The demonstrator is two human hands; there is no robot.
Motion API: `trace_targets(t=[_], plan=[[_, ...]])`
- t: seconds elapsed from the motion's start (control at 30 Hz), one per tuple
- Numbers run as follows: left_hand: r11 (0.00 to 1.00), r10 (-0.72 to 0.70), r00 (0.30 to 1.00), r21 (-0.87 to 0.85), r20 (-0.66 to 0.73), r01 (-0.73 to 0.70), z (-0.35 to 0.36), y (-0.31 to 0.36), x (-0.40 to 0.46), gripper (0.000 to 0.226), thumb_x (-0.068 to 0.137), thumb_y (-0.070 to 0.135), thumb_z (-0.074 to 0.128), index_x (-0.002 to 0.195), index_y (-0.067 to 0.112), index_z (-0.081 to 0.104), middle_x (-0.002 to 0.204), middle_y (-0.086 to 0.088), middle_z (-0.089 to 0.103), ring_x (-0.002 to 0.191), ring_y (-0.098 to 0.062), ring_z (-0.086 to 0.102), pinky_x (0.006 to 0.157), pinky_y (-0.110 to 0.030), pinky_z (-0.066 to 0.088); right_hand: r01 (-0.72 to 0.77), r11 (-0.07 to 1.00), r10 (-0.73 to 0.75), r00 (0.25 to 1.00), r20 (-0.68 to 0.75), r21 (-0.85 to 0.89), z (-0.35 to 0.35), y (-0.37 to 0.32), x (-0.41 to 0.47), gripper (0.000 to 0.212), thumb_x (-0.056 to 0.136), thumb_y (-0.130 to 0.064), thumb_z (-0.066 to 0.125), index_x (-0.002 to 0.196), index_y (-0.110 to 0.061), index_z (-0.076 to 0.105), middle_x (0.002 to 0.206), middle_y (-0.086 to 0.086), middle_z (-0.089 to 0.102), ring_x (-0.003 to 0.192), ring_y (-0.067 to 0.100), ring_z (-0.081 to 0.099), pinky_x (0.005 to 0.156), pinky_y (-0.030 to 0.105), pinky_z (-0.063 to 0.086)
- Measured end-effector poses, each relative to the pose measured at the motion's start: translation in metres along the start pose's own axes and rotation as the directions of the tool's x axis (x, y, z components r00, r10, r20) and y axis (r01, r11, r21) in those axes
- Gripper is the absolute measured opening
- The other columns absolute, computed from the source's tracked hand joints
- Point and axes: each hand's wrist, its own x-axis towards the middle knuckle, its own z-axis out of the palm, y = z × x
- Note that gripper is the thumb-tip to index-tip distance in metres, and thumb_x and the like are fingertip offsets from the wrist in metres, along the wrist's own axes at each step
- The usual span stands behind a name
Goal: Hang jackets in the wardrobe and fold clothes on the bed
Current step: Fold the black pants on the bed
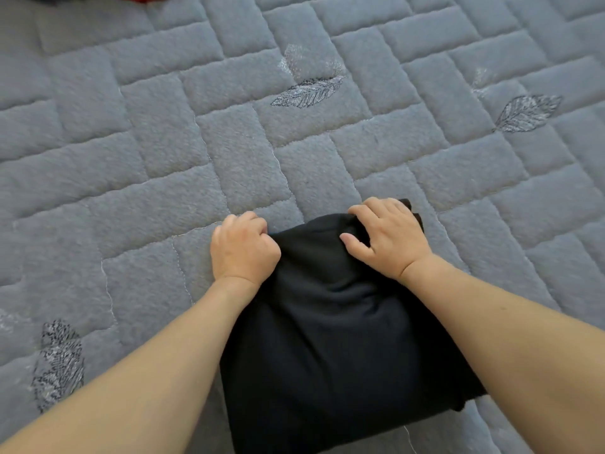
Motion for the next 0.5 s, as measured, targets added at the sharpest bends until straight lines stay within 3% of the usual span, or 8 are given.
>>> trace_targets(t=[0.07,0.13,0.2,0.27,0.37,0.5], plan=[[0.999,-0.019,0.998,-0.043,0.062,0.022,-0.006,0.002,-0.005,0.010,0.071,0.013,0.034,0.065,0.014,0.042,0.081,0.001,0.046,0.078,-0.024,0.041,0.065,-0.033,0.029,0.068,0.997,-0.061,0.987,0.150,-0.045,-0.015,0.005,0.001,0.064,0.085,-0.071,0.026,0.093,-0.017,0.060,0.084,-0.003,0.058,0.081,0.021,0.059,0.082,0.034,0.044],[0.997,0.012,0.974,-0.081,0.227,0.006,-0.018,0.008,-0.013,0.010,0.075,0.014,0.044,0.083,0.018,0.044,0.089,0.003,0.045,0.081,-0.024,0.045,0.068,-0.034,0.031,0.097,0.988,-0.055,0.945,0.322,-0.116,-0.033,0.005,0.003,0.067,0.082,-0.080,0.021,0.073,-0.020,0.050,0.070,-0.008,0.054,0.065,0.016,0.056,0.064,0.033,0.047],[0.994,0.089,0.866,0.006,0.492,-0.105,-0.038,0.026,-0.021,0.036,0.074,0.027,0.051,0.107,0.024,0.038,0.092,0.004,0.051,0.083,-0.024,0.050,0.077,-0.036,0.032,0.079,0.986,-0.011,0.905,0.425,-0.144,-0.053,0.001,-0.005,0.068,0.082,-0.081,0.026,0.069,-0.019,0.048,0.071,-0.005,0.056,0.066,0.016,0.057,0.059,0.033,0.046],[0.938,0.153,0.726,0.133,0.670,-0.320,-0.062,0.054,-0.031,0.038,0.074,0.035,0.051,0.109,0.026,0.041,0.093,0.001,0.059,0.084,-0.022,0.053,0.083,-0.037,0.033,0.012,0.994,0.038,0.885,0.464,-0.106,-0.081,-0.005,-0.027,0.066,0.087,-0.077,0.033,0.072,-0.014,0.047,0.084,0.000,0.061,0.080,0.021,0.060,0.064,0.034,0.042],[0.862,0.235,0.663,0.163,0.711,-0.480,-0.116,0.111,-0.046,0.007,0.080,0.028,0.050,0.086,0.026,0.051,0.083,0.004,0.059,0.073,-0.015,0.051,0.080,-0.036,0.036,-0.146,0.986,0.168,0.835,0.523,-0.082,-0.152,-0.013,-0.078,0.063,0.089,-0.076,0.029,0.073,-0.018,0.049,0.075,-0.003,0.059,0.069,0.016,0.057,0.059,0.034,0.040],[0.802,0.360,0.672,0.154,0.647,-0.578,-0.219,0.206,-0.061,0.019,0.081,0.027,0.050,0.098,0.026,0.059,0.084,0.006,0.059,0.075,-0.016,0.055,0.066,-0.034,0.045,-0.296,0.951,0.307,0.893,0.328,-0.085,-0.283,-0.027,-0.152,0.058,0.085,-0.081,0.021,0.070,-0.027,0.038,0.065,-0.007,0.052,0.058,0.012,0.050,0.055,0.034,0.036]])
